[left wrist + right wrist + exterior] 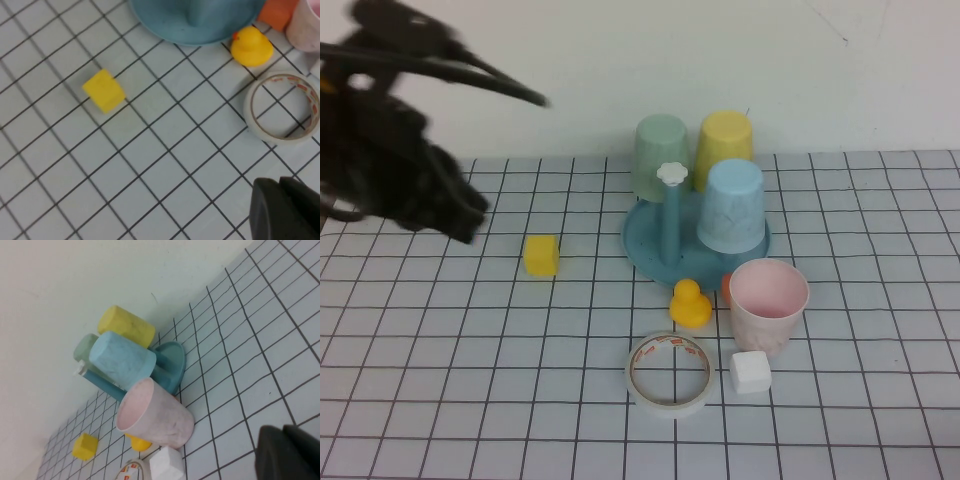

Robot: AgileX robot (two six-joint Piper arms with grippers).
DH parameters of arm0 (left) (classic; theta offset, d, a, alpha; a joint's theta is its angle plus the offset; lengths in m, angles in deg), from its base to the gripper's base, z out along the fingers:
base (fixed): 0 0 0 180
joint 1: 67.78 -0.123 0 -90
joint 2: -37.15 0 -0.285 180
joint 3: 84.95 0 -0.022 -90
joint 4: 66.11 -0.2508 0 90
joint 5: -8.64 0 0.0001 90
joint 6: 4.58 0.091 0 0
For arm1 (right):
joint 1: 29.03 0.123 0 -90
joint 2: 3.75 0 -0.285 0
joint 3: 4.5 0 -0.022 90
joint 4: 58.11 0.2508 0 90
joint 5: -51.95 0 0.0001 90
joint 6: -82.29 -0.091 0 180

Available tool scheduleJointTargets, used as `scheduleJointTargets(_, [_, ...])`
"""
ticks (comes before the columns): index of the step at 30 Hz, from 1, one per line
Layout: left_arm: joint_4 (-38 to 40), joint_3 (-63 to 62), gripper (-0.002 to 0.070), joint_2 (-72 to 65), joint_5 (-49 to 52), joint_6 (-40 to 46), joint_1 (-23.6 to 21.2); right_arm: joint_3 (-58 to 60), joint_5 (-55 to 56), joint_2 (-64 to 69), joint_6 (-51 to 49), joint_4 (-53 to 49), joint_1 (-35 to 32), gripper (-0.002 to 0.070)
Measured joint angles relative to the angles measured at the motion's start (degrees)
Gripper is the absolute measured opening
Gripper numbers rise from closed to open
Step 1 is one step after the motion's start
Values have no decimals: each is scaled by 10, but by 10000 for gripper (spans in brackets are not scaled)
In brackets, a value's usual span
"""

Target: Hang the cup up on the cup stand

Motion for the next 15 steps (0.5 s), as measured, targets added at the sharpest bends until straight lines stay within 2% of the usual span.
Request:
scheduleJointTargets(1, [-19,-12,-1,-14,3,-11,23,0,-1,0,0,0,0,-1])
scheduleJointTargets(2, [-53,-33,-1,-39,8,-37,67,0,-4,0,1,0,0,-1])
scheduleJointTargets(6, [-117,-75,-1,-94,16,-83,152,0,-12,0,1,0,0,-1])
scheduleJointTargets(11, [-141,-121,-1,-173,27,-134,222,0,-14,0,1,0,0,-1])
scheduleJointTargets(15, [-150,-169,-1,-236,41,-150,257,0,-20,0,1,1,0,-1])
